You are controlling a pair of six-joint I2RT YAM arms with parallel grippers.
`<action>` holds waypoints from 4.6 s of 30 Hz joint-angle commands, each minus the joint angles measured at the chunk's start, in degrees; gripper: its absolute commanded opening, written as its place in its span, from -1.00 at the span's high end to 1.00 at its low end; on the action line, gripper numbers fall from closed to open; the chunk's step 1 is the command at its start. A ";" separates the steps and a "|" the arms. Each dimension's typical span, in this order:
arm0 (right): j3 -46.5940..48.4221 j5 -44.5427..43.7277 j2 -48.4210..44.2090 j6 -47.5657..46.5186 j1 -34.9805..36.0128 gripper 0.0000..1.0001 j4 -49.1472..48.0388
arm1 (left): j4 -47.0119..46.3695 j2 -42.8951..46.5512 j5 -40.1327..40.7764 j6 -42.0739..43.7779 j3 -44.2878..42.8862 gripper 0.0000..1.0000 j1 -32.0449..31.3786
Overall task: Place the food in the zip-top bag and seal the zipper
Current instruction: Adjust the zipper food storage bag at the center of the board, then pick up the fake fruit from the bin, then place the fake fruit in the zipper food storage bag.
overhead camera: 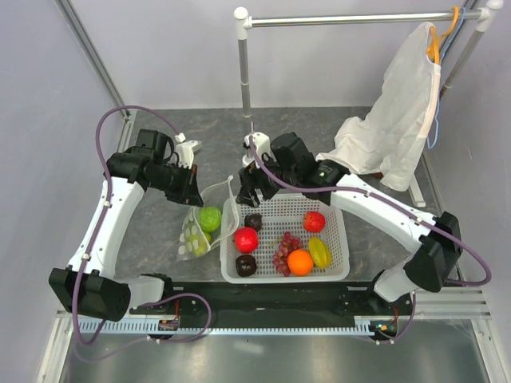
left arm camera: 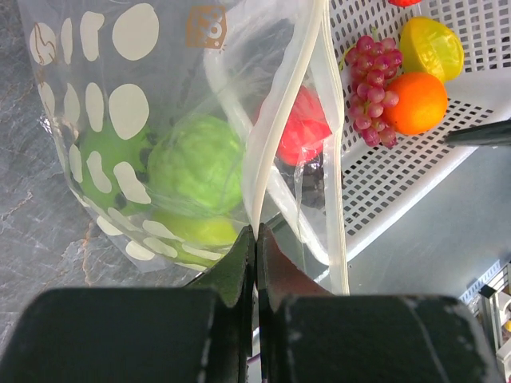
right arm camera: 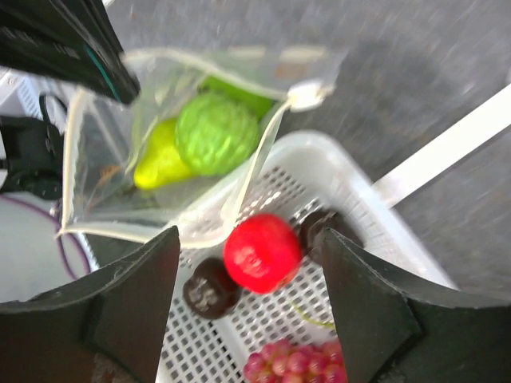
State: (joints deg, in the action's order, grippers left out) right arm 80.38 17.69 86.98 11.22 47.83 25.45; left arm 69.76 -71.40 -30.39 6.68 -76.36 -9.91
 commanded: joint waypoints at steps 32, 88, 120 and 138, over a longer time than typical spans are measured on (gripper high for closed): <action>6.37 13.86 4.60 12.95 1.82 1.00 -0.23 | 14.09 0.65 19.75 8.07 -13.73 0.96 1.21; -20.53 0.68 10.58 -41.90 10.88 -0.92 -15.61 | 11.72 -0.41 14.40 9.76 -7.75 0.96 0.86; 14.28 4.72 8.99 -18.34 11.23 0.04 -14.81 | 11.89 -0.50 13.34 9.23 -9.86 0.96 0.86; 7.25 -8.72 10.15 -15.01 11.40 -0.90 -12.36 | 12.33 -0.76 11.06 9.32 -11.27 0.96 0.86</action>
State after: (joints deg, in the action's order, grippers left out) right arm 86.72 14.90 100.31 -5.17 59.16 11.62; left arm 77.49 -72.53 -17.37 14.68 -85.65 -9.02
